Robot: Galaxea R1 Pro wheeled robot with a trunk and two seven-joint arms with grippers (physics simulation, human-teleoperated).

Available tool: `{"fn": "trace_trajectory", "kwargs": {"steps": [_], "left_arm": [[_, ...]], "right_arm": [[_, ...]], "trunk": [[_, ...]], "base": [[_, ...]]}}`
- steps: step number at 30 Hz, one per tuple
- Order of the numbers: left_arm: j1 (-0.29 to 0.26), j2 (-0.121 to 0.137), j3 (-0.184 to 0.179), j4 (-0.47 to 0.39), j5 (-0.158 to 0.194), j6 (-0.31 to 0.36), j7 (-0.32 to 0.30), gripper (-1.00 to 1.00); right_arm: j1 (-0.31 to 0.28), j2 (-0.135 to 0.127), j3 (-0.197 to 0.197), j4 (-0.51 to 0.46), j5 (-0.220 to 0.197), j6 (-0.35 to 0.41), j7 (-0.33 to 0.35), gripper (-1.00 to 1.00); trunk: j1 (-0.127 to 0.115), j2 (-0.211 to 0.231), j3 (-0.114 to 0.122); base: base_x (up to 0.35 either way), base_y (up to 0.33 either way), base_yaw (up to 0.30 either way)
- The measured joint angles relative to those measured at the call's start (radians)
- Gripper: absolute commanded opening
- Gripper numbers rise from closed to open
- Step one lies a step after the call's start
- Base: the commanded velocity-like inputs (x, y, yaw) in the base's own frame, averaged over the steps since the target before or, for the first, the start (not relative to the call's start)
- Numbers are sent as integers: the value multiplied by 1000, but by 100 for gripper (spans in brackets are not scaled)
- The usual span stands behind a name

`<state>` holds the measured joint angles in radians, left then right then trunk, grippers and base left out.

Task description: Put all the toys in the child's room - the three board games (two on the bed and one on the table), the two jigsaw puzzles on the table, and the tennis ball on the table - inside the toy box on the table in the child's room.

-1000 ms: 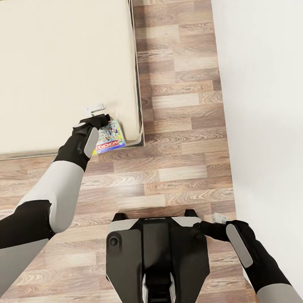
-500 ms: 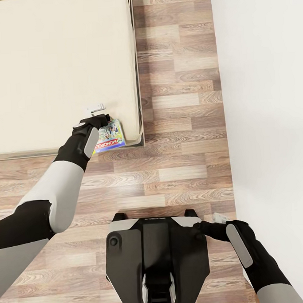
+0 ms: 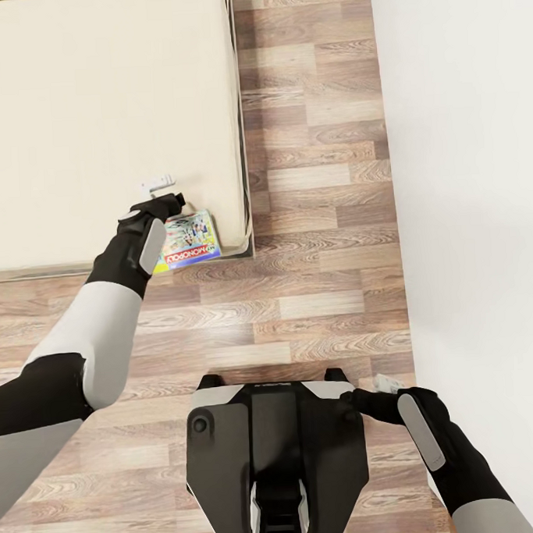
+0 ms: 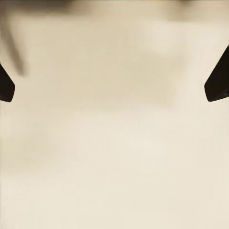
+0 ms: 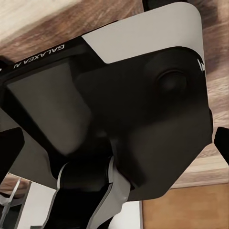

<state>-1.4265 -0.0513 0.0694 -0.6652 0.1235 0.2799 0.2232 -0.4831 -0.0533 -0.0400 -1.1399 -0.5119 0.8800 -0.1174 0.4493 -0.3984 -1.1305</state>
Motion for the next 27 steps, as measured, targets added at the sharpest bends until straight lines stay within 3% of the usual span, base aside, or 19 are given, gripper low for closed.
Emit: {"fn": "trace_trajectory", "kwargs": {"steps": [9, 14, 24, 27], "left_arm": [[0, 16, 74, -30, 0, 12, -1, 100], [0, 34, 121, -42, -1, 56, -1, 100], [0, 112, 214, -48, 1, 200, -4, 100], [0, 148, 251, -48, -1, 246, -6, 100]], "right_arm": [[0, -2, 0, 0, -3, 0, 1, 100], [0, -2, 0, 0, -5, 0, 2, 100], [0, -2, -3, -7, -6, 0, 1, 100], [0, -3, -4, -11, -6, 0, 2, 100]], "trunk": [[0, 0, 0], [0, 0, 0], [0, 0, 0], [0, 0, 0]], "base": [[0, 0, 0], [0, 0, 0], [0, 0, 0], [0, 0, 0]]}}
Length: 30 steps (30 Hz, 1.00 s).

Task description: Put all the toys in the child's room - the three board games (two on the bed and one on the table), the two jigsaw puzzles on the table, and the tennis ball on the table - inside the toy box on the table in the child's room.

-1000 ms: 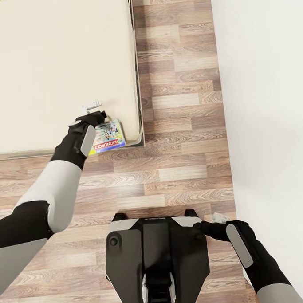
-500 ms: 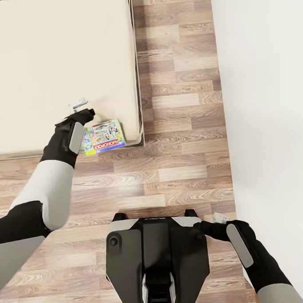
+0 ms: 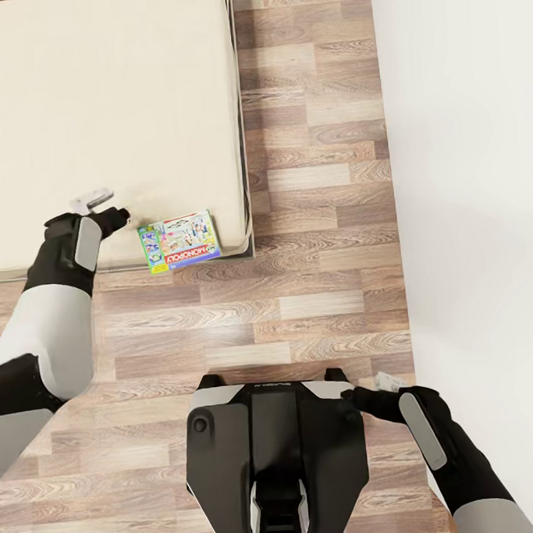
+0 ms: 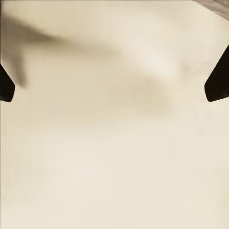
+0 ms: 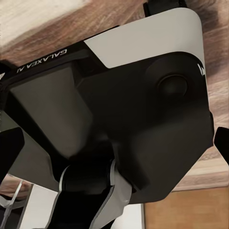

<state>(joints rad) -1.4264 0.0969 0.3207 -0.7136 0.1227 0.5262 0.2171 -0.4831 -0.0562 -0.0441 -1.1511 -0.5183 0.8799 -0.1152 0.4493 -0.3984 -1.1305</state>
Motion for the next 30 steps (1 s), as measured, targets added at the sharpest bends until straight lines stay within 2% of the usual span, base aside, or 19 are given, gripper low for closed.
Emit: {"fn": "trace_trajectory", "kwargs": {"steps": [1, 2, 6, 8, 10, 11, 14, 17, 20, 24, 30], "left_arm": [[0, 11, 8, 0, 0, 12, -1, 100], [2, 34, 20, 0, -2, 38, -3, 100], [17, 92, 37, 0, 2, 93, -7, 100], [44, 151, 49, 0, 2, 134, -10, 100], [61, 179, 52, 1, 6, 146, -11, 100], [79, 201, 54, 2, 6, 154, -11, 100], [121, 237, 57, 3, 7, 162, -11, 100], [155, 263, 59, 4, 8, 164, -11, 100], [204, 300, 66, 10, 7, 165, -11, 100], [251, 321, 69, 14, 7, 166, -10, 100], [326, 337, 70, 17, 6, 167, -7, 100]], "right_arm": [[0, 0, 0, -1, 0, 0, 0, 100], [-1, 0, 0, -2, 0, 0, 0, 100], [-1, 0, 0, -8, 0, 0, -1, 100], [-1, -1, 0, -20, 1, 1, -2, 100], [-1, -1, 0, -27, 2, 4, -2, 100], [-1, -2, 0, -33, 3, 6, -2, 100], [-2, 0, 1, -55, 6, 11, -2, 100], [-1, 1, 5, -80, 8, 20, -2, 100], [1, 4, 10, -114, 9, 45, -2, 100], [1, 5, 11, -132, 10, 59, -1, 100], [7, 2, 6, -139, 9, 68, -1, 100]], "trunk": [[0, 0, 0], [0, 0, 0], [0, 0, 0], [0, 0, 0], [0, 0, 0], [0, 0, 0], [0, 0, 0], [0, 0, 0], [0, 0, 0], [0, 0, 0], [0, 0, 0]], "base": [[0, 0, 0], [0, 0, 0], [0, 0, 0], [0, 0, 0], [0, 0, 0], [0, 0, 0], [0, 0, 0], [0, 0, 0], [0, 0, 0], [0, 0, 0], [0, 0, 0]]}}
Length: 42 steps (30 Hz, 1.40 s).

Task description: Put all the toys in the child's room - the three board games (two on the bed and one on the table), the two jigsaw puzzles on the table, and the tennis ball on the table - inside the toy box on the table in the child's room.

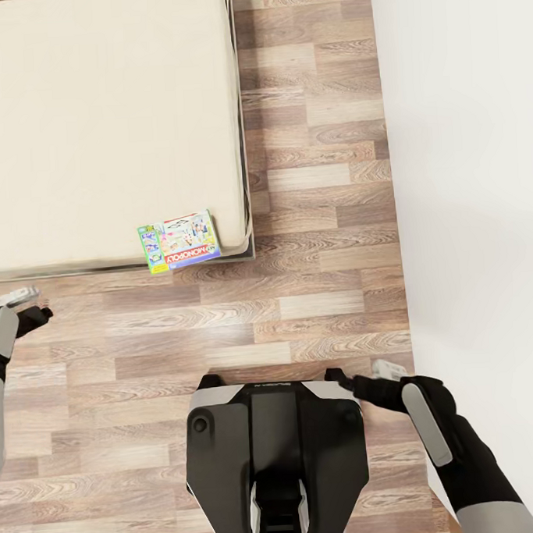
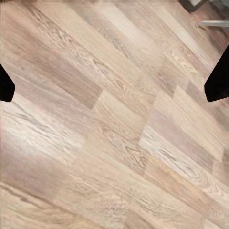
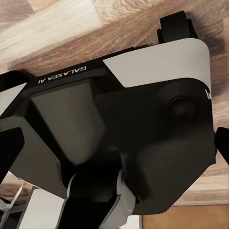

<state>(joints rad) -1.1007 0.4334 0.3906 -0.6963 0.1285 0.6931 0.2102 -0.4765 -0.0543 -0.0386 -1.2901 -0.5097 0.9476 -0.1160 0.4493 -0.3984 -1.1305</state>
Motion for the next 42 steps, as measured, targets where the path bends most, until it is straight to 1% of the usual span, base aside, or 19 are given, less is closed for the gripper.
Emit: {"fn": "trace_trajectory", "kwargs": {"steps": [4, 8, 9, 13, 14, 19, 20, 21, 22, 27, 28, 32, 33, 36, 38, 39, 41, 42], "left_arm": [[56, 4, -1, 18, -3, -6, 2, 100], [91, 1, -6, 59, -7, -19, 5, 100], [107, -1, -9, 83, -9, -35, 5, 100], [135, -5, -21, 146, -19, -92, 6, 100], [146, -7, -34, 188, -28, -129, 7, 100], [162, -18, -82, 331, -54, -248, 10, 100], [164, -24, -91, 362, -58, -275, 11, 100], [166, -38, -106, 418, -63, -328, 11, 100], [167, -47, -113, 447, -66, -355, 11, 100], [176, -84, -140, 564, -73, -469, 11, 100], [180, -88, -143, 578, -74, -480, 11, 100], [205, -105, -148, 608, -75, -512, 12, 100], [218, -113, -149, 615, -75, -527, 12, 100], [234, -130, -150, 622, -75, -553, 11, 100], [243, -146, -151, 624, -76, -570, 11, 100], [251, -164, -153, 626, -76, -588, 11, 100], [264, -181, -155, 628, -76, -609, 11, 100], [283, -192, -156, 628, -77, -631, 11, 100]], "right_arm": [[6, -5, -2, -1, -6, 1, 1, 100], [8, -9, -2, -2, -8, -2, 2, 100], [8, -10, -2, -2, -7, -3, 2, 100], [8, -10, -1, -2, -3, -6, 2, 100], [7, -10, -1, -3, -1, -6, 2, 100], [6, -10, -1, -6, 0, -7, 2, 100], [6, -10, -1, -8, 0, -8, 2, 100], [6, -10, -1, -15, 0, -10, 2, 100], [5, -9, 0, -19, 0, -12, 2, 100], [15, -4, 1, -63, 1, -16, 0, 100], [20, -4, 1, -70, 1, -15, 0, 100], [35, -3, 1, -101, 2, -7, -1, 100], [39, -6, 0, -119, 1, -5, -1, 100], [43, -7, 1, -139, 2, -2, -1, 100], [45, -7, 1, -147, 2, -2, -1, 100], [46, -5, 2, -152, 3, -1, -2, 100], [46, -4, 3, -157, 3, -1, -2, 100], [47, -3, 4, -158, 4, -1, -2, 100]], "trunk": [[0, 0, 0], [0, 0, 0], [0, 0, 0], [0, 0, 0], [0, 0, 0], [0, 0, 0], [0, 0, 0], [0, 0, 0], [0, 0, 0], [0, 0, 0], [0, 0, 0], [0, 0, 3], [0, 0, 4], [0, 0, 7], [0, 0, 10], [0, 0, 12], [0, 0, 15], [0, 0, 16]], "base": [[0, 0, 0], [0, 0, 0], [0, 0, 0], [0, 0, 0], [0, 0, 0], [0, 0, 0], [0, 0, 0], [0, 0, 0], [0, 0, 0], [0, 0, 0], [0, 0, 0], [0, 0, 0], [0, 0, 0], [0, 0, 0], [0, 0, 0], [0, 0, 0], [0, 0, 0], [0, 0, 0]]}}
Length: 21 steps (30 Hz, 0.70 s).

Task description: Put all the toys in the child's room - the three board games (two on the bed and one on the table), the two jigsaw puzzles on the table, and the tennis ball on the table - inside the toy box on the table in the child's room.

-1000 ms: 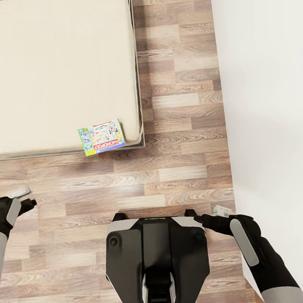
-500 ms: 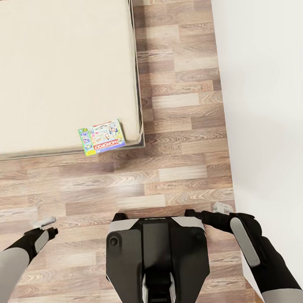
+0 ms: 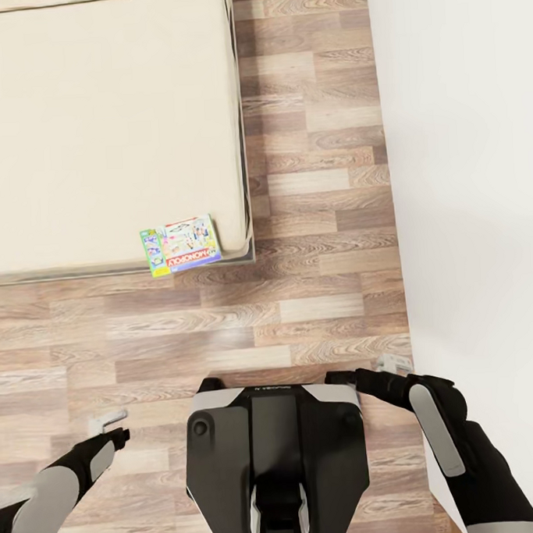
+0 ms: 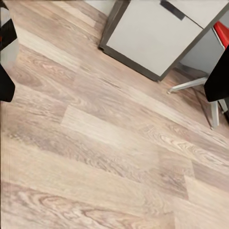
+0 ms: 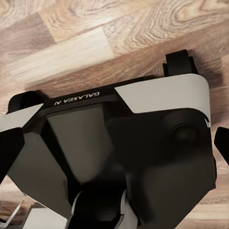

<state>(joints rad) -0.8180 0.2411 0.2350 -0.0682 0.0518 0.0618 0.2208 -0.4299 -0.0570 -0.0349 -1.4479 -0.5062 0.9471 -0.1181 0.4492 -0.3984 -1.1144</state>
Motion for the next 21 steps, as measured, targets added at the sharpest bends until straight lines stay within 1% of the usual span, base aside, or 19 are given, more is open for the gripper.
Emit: {"fn": "trace_trajectory", "kwargs": {"steps": [3, 4, 8, 16, 19, 21], "left_arm": [[32, -11, -1, -4, -1, -32, -2, 100], [46, -18, -2, -6, 0, -47, -3, 100], [64, -34, -10, -9, 0, -63, -6, 100], [74, -52, -37, -8, -2, -66, -3, 100], [76, -58, -41, -4, -1, -66, -2, 100], [77, -68, -45, -2, -1, -66, 0, 100]], "right_arm": [[0, 0, 0, 0, 0, -2, 0, 100], [0, 0, 0, 1, -1, -4, -1, 100], [1, -3, 0, 1, -2, -7, -2, 100], [15, -5, -1, 1, -1, -14, -3, 100], [19, -4, -1, 1, 0, -15, -3, 100], [21, -4, -2, 1, 1, -17, -3, 100]], "trunk": [[0, 0, 5], [0, 0, 6], [0, 0, 13], [0, 0, 26], [0, 0, 31], [0, 0, 34]], "base": [[0, 0, 0], [0, 0, 0], [0, 0, 0], [0, 0, 0], [0, 0, 0], [0, 0, 0]]}}
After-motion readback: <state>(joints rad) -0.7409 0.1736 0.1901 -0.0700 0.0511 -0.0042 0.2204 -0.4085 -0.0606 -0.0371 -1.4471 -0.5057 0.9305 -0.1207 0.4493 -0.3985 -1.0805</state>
